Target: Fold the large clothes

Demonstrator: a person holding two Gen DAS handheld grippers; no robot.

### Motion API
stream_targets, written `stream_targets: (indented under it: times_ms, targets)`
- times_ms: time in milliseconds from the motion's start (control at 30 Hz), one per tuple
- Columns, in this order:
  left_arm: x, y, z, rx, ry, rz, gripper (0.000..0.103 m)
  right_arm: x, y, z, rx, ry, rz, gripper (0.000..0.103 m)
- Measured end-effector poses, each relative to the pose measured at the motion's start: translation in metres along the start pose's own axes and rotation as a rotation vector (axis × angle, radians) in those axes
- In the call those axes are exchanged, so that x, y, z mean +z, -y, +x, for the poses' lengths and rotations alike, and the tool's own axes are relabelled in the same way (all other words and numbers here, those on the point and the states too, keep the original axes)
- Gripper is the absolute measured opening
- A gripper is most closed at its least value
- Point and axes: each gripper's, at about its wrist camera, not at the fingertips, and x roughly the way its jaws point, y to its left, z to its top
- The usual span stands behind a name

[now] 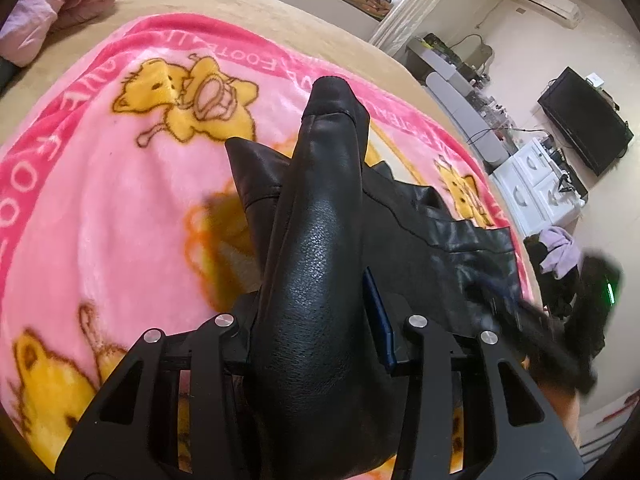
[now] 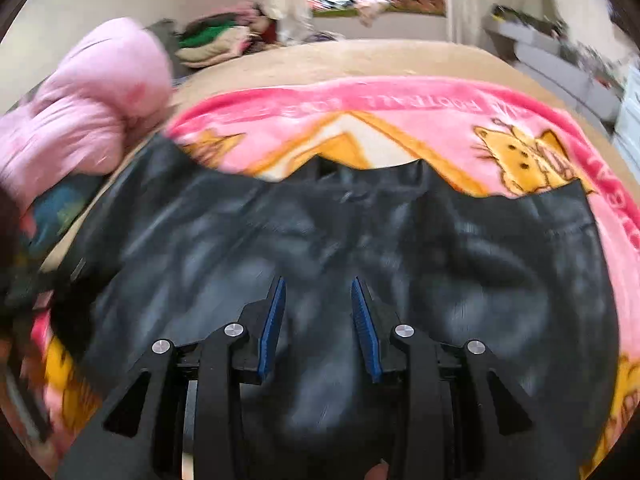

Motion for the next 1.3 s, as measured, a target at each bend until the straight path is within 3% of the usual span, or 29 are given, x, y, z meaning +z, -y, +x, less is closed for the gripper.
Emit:
stream_targets:
  times_ms: [167,233,300,367,467,533,667,767,900,967,1033,1133,1300]
  targets:
    - [-0.001,0.007,-0.003,0.002,0.009,0.025,0.034,-0.045,-0.010,0.001,0.006,-0.074,-0.048,0.039]
    - [-0.001,0.006,-0.003,-0.001,0.004,0.021,0.034,-0.053,-0.016,-0.001,-0.021,-0.044,-0.079,0.044]
    - [0.001,0.006,-0.004,-0.002,0.007,0.021,0.032,-0.060,-0.038,-0.033,0.025,0.073,-0.160,0.063]
    - [0.002,0.005,-0.005,-0.014,0.007,0.019,0.032,-0.067,-0.060,-0.053,0.067,0.150,-0.234,0.094]
    - [0.002,0.007,-0.004,-0.007,0.008,0.035,0.032,-0.084,-0.107,-0.058,0.031,0.205,-0.454,0.095]
    - [0.002,0.007,-0.004,-0.003,0.005,0.040,0.032,-0.092,-0.128,-0.046,-0.007,0.182,-0.557,0.095]
    - [0.003,0.005,-0.006,-0.019,0.003,0.031,0.032,-0.101,-0.156,-0.024,-0.037,0.171,-0.689,0.095]
    - [0.003,0.005,-0.005,-0.022,0.000,0.030,0.032,-0.102,-0.171,-0.007,-0.151,0.185,-0.769,0.095]
    - [0.004,0.005,-0.006,-0.029,-0.001,0.028,0.032,-0.094,-0.171,0.000,-0.257,0.239,-0.774,0.088]
    - [0.004,0.006,-0.007,-0.039,0.004,0.021,0.032,-0.088,-0.167,-0.002,-0.231,0.241,-0.761,0.066]
    - [0.006,0.010,-0.012,-0.066,0.017,0.011,0.032,-0.085,-0.165,-0.007,-0.203,0.246,-0.758,0.051]
    - [0.007,0.025,-0.023,-0.083,0.055,0.040,0.032,-0.087,-0.165,-0.023,-0.229,0.299,-0.757,0.035]
    - [0.003,0.055,-0.032,-0.087,0.096,0.092,0.032,-0.078,-0.140,-0.051,-0.204,0.364,-0.623,0.026]
